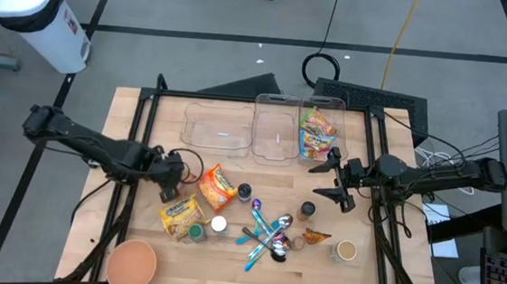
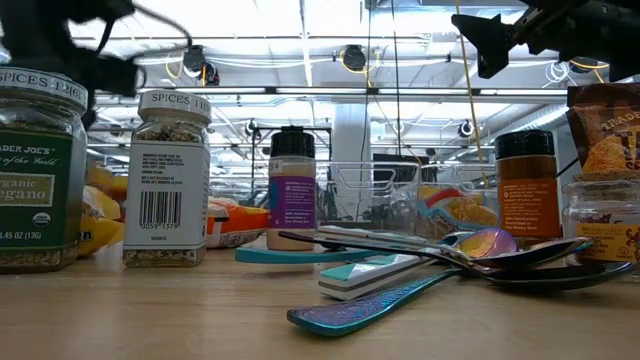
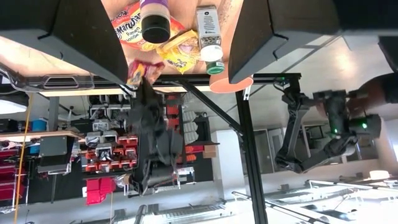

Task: Pick & Place Food Item
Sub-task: Put the red noodle pack into the right transparent bin

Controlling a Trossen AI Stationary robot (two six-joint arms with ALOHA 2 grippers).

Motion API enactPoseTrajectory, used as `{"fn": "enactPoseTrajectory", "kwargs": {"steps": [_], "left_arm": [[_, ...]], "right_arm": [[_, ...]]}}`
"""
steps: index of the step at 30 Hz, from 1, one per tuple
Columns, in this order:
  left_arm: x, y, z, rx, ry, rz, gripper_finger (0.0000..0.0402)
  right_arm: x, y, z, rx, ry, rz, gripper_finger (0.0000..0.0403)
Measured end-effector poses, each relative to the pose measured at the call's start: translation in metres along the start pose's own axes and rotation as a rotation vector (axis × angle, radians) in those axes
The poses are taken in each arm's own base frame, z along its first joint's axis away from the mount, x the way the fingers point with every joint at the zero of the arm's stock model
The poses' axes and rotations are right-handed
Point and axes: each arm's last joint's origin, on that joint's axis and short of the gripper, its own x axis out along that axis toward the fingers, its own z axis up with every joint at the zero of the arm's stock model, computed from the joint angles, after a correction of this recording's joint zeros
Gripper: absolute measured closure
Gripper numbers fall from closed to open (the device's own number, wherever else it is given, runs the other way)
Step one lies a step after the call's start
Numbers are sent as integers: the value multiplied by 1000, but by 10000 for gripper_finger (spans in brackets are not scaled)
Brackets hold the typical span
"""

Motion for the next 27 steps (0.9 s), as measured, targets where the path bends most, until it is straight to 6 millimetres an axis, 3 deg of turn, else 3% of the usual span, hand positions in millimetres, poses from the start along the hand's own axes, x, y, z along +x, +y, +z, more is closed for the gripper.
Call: {"fn": "enactPoseTrajectory", "kwargs": {"steps": [9, 16, 21, 27], "left_arm": [[-68, 4, 26, 7, -247, 39, 391], [-108, -4, 60, 113, -659, 110, 387], [-113, -20, 88, 259, -862, 157, 397], [-91, -40, 135, 406, -977, 294, 385]], "right_arm": [[0, 0, 0, 10, 1, 0, 133], [0, 0, 0, 8, 0, -1, 133], [0, -2, 0, 14, -10, -79, 133], [2, -10, -2, 7, -30, -322, 133]]}}
